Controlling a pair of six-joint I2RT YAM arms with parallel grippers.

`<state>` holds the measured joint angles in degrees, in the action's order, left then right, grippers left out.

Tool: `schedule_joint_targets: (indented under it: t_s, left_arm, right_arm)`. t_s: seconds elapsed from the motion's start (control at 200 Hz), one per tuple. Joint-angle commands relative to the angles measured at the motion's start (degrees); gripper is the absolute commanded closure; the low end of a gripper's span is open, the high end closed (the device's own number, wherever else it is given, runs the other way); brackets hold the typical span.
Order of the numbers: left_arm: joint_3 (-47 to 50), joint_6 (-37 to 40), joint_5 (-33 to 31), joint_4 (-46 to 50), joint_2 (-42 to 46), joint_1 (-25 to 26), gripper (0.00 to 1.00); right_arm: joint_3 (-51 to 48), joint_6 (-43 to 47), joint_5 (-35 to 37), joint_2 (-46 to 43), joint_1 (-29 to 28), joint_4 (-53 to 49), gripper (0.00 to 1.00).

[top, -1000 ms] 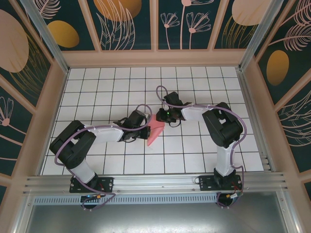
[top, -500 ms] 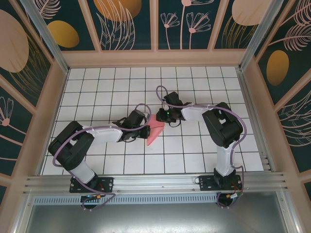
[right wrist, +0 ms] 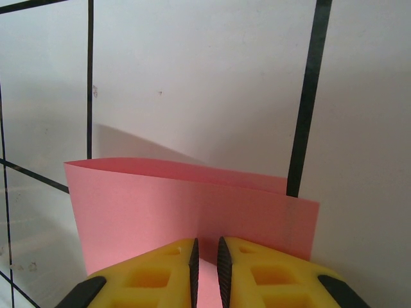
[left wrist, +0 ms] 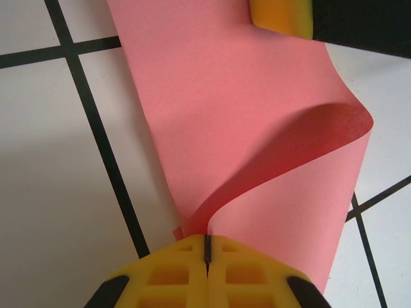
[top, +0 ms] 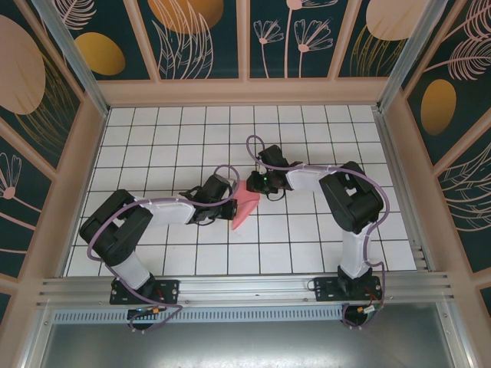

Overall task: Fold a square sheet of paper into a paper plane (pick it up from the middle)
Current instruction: Third fold the triangle at the center of the table.

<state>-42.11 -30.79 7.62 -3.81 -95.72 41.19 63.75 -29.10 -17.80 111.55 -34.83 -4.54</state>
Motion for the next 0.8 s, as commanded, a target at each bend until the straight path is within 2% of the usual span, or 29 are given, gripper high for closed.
schedule_joint_targets:
  t_s: [0.0,0.22,0.405,0.525,0.656,0.796]
  left_arm:
    - [0.62,-0.69,-0.72,0.03,0.07,-0.41,0.93]
    - [1.14,-1.53,0.89,-0.72,-0.21,-0.41,0.94]
    - [1.98,-2.30,1.58,-1.98,-0.25,-0.41,0.94]
    - [1.94,-2.18,2.11,-2.42,-0.64,-0.42,0.94]
    - [1.51,-2.10,2.31,-2.40,-1.28,-0.43,0.94]
    - [1.32,-2.39,2.49,-2.67,-1.44,-0.41,0.94]
  right_arm:
    - [-0.62,-1.13,1.17,3.41,-1.25,-3.60,0.79]
    - [0.33,-2.02,-0.39,-0.93,-1.10,-1.92,0.76]
    - [-7.29,-6.96,2.24,-13.66,-0.07,4.17,0.74]
    - [-15.65,-11.55,-0.46,-21.51,-0.09,10.45,0.80]
    - [-27.39,-21.39,-3.45,-28.13,-2.39,23.80,0.85]
    - [-34.08,-28.46,-4.66,-28.22,-7.39,33.98,0.94]
